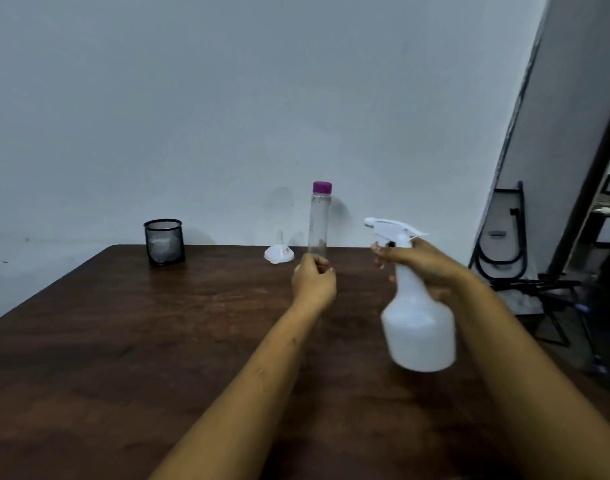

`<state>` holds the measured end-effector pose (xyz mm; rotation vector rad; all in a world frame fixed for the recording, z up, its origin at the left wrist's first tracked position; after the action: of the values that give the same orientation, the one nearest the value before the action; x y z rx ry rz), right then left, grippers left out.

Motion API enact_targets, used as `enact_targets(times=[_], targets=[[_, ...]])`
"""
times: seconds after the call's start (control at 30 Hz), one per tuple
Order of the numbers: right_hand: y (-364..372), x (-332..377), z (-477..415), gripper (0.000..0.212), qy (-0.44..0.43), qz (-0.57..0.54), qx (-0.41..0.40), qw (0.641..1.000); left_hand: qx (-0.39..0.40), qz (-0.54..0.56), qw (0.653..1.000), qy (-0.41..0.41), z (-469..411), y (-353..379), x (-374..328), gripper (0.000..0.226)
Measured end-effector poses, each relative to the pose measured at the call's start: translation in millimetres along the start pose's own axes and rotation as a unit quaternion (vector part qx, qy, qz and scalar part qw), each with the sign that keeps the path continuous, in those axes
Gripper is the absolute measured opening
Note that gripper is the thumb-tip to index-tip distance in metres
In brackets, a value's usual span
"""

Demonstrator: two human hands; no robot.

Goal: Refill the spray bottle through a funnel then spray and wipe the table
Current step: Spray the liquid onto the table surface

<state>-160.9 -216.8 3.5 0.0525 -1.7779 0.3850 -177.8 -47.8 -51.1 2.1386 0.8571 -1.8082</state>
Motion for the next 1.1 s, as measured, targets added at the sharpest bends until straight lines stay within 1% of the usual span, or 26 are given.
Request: enact_targets(times=[0.1,0.13,0.2,0.27,0.4,0.53,0.67,0.73,0.83,0.9,1.0,1.1], targets=[[-47,-7,12,0.008,0.044,0.088,-0.013,0.995,0.066,-0.03,0.997,-0.023,13,29,14,0.01],[-61,-12,16,0.011,0.067,0.12,-0.021,0.99,0.081,-0.037,0.996,-0.023,17,38,17,0.011],[-86,-23,23,0.026,0.105,0.18,-0.041,0.977,0.102,-0.061,0.993,-0.016,25,53,22,0.011],[-103,-35,28,0.031,0.13,0.216,-0.053,0.966,0.111,-0.085,0.99,-0.005,28,64,26,0.011],[-123,-51,28,0.043,0.155,0.205,-0.08,0.963,0.124,-0.113,0.986,0.006,28,78,29,0.012],[-125,-62,20,0.049,0.172,0.194,-0.089,0.962,0.131,-0.119,0.984,0.012,27,87,31,0.011],[-123,-65,11,0.049,0.168,0.158,-0.123,0.965,0.137,-0.119,0.983,0.012,25,90,31,0.01],[-123,-65,11,0.049,0.174,0.161,-0.122,0.964,0.14,-0.12,0.983,0.012,25,92,30,0.011],[-126,-66,10,0.056,0.186,0.166,-0.118,0.961,0.14,-0.119,0.983,0.011,25,94,29,0.012],[-125,-64,12,0.053,0.187,0.168,-0.113,0.961,0.143,-0.117,0.983,0.008,25,96,28,0.012],[-124,-62,12,0.046,0.161,0.15,-0.123,0.968,0.148,-0.112,0.983,0.002,27,97,25,0.012],[-127,-58,12,0.046,0.139,0.175,-0.135,0.965,0.145,-0.108,0.983,-0.001,28,97,24,0.012]])
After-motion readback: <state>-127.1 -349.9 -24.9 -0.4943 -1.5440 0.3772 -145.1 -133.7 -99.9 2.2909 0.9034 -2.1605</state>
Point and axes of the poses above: each hand's wrist, its own z-axis away from the middle knuckle, its own y-axis out of the palm, x = y × z, the point moved 5 cm from there along -z, towards the middle knuckle, and after that the axes turned 6 degrees about -x, right-handed, at the moved point
